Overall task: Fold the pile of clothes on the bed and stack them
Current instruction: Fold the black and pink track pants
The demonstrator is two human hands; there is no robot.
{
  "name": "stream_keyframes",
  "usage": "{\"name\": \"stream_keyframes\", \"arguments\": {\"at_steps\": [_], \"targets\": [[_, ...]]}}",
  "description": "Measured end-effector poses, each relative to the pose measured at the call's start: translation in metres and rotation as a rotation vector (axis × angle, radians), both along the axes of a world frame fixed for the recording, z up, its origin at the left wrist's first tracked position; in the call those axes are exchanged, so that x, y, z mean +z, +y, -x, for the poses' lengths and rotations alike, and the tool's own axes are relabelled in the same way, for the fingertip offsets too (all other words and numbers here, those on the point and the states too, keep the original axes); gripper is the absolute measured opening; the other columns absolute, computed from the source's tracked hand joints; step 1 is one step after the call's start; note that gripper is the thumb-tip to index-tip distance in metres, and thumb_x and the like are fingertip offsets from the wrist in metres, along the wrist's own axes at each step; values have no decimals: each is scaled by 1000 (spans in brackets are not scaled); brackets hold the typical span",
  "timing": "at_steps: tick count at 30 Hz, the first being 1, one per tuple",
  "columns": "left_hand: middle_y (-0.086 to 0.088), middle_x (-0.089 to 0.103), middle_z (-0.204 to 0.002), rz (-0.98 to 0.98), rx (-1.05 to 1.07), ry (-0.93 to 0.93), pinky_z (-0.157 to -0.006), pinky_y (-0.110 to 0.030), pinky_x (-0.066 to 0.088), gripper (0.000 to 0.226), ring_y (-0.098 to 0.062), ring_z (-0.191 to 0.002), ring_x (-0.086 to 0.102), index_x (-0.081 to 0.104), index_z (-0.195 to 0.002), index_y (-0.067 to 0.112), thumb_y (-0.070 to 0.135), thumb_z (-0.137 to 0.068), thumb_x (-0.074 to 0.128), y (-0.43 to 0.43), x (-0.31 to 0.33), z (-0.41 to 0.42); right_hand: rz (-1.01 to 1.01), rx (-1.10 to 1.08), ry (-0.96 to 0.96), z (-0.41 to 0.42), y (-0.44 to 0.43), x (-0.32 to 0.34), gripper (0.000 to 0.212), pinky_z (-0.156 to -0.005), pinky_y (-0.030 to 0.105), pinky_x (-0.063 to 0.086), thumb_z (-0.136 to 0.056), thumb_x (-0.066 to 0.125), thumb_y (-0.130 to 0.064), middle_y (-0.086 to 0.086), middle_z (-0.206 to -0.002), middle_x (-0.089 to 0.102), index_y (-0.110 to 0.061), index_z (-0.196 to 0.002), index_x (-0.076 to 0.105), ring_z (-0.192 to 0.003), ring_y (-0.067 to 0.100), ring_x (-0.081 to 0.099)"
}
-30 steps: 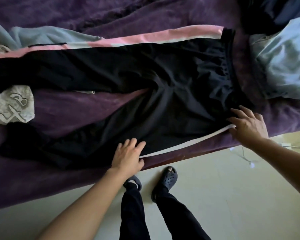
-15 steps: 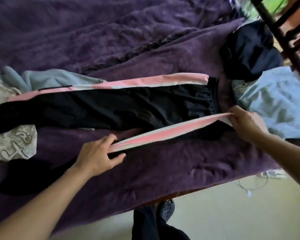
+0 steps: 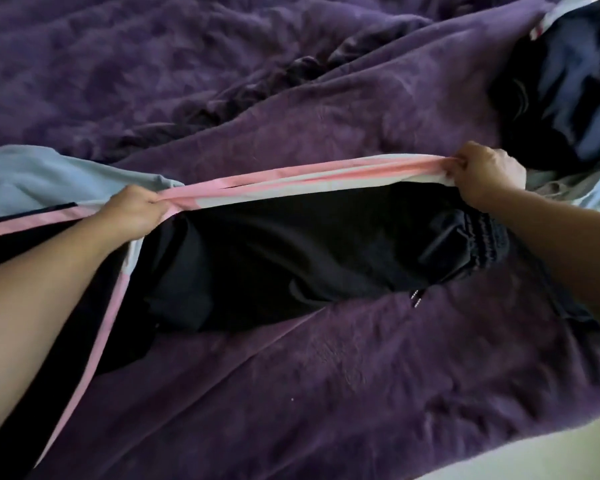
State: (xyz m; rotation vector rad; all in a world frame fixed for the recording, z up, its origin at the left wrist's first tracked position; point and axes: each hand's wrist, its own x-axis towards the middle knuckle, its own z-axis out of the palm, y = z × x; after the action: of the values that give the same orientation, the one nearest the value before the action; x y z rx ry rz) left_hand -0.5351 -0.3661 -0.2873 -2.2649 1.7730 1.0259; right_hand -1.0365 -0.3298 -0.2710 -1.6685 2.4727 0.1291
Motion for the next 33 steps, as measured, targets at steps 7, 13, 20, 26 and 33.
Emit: {"name": "stream_keyframes", "arguments": {"at_steps": [7,13,20,26,33], "targets": [[-18,65,-99,22,108,-250,-77,-40,46,34,-38,-96,60,67,-94,9,40,-84,59,-12,-40,11,-40,-39,34,1,-6,-32,36,-84,46,41,-93,44,-49,19,-117,58,-17,-106,53,-104,43,57],[-20,57,-106,369,14,-304,-79,-48,45,29,-41,-101,54,62,-102,10,27,-80,69,42,8,6,29,160,179,-39,-16,14,32,-90,51,35,-82,62,-21,22,-114,54,-7,-111,58,-110,40,46],[-8,54,-75,402,-46,-324,-58,-41,46,24,-35,-70,56,61,-72,13,19,-65,83,196,46,-56,107,509,-271,-194,25,33,26,-76,45,47,-81,65,-15,14,-106,61,-10,-106,66,-102,37,55],[-8,61,-101,9,-174,-484,-75,-44,49,63,-29,-93,60,68,-106,14,31,-50,91,310,24,-130,-45,742,-438,-316,79,11,22,-68,37,50,-86,60,-17,4,-104,64,-16,-107,67,-99,28,62],[-7,63,-96,193,-188,-284,-70,-43,53,41,-30,-89,61,70,-101,12,12,-62,83,310,-7,-186,-68,746,-293,-418,56,-13,56,-66,38,46,-84,61,-17,3,-140,43,-26,-138,47,-97,35,62]]}}
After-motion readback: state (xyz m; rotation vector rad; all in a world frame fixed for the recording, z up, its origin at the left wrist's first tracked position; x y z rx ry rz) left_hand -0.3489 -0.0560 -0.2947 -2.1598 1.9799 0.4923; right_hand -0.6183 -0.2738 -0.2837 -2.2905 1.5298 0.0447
